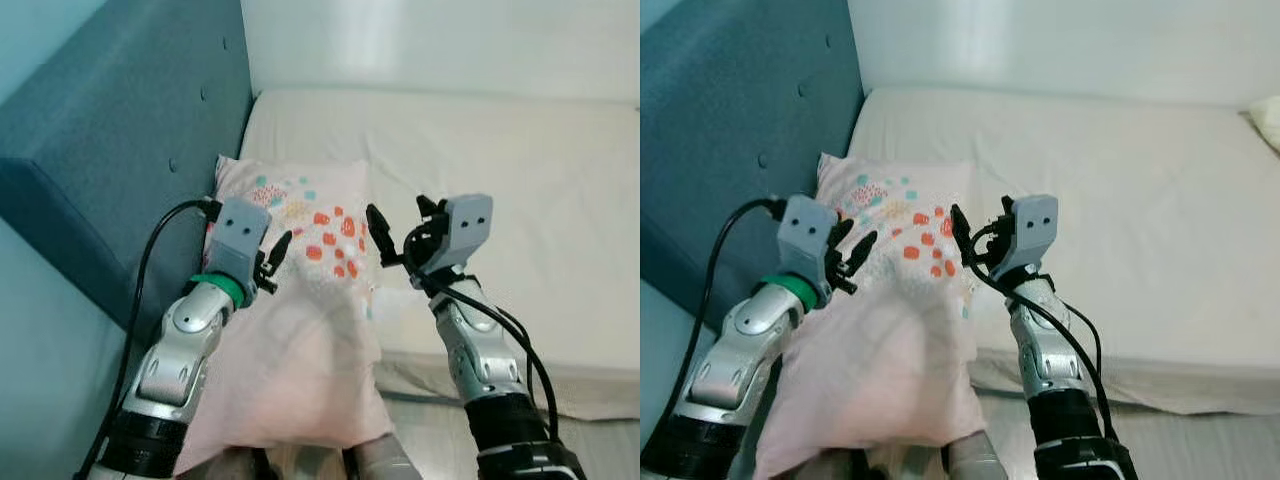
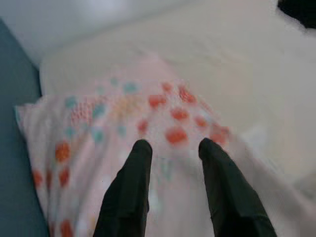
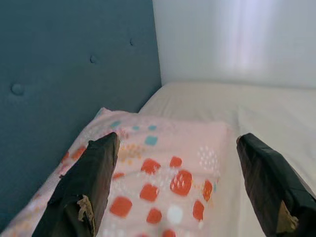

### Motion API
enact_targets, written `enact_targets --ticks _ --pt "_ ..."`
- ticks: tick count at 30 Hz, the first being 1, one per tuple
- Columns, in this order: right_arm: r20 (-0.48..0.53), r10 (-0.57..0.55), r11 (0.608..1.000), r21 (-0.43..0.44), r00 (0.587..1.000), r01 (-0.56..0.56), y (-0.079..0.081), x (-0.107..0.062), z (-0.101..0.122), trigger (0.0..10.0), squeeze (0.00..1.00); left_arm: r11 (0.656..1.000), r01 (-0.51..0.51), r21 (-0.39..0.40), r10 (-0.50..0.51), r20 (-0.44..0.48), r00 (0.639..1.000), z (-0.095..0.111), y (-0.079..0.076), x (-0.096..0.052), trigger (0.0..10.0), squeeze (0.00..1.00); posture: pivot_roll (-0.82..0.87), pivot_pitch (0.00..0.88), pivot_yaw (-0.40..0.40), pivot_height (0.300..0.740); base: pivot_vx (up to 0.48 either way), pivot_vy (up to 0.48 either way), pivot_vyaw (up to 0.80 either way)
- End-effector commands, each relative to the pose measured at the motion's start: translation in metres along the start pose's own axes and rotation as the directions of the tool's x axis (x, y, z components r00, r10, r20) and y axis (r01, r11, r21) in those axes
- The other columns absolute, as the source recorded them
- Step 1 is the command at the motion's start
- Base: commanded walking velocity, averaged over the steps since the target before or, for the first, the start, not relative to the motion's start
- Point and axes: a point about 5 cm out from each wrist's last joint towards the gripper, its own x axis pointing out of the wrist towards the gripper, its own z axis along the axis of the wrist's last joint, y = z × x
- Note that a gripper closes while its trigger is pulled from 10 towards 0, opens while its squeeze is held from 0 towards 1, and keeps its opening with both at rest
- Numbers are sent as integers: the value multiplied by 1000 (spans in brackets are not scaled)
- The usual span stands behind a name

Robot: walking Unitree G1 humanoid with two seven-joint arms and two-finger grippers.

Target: Clean up the room

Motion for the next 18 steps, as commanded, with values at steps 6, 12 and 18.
enact_targets --ticks 6,12,18 --pt "-20 -14 1000 2 1000 14 -2 -3 -5 10000 0 957 266 115 -256 -94 962 -15 -3 -24 10000 0 -95 92 86 590 0 0 0" --pt "-16 -34 999 0 999 34 -9 -3 -2 10000 0 885 430 180 -401 -175 899 -28 -12 -37 10000 0 -99 92 86 585 0 0 0" --pt "-13 -42 999 -9 999 42 -13 -4 -1 10000 0 793 596 124 -573 -176 800 -23 -16 -53 10000 0 -104 92 83 585 0 0 0"
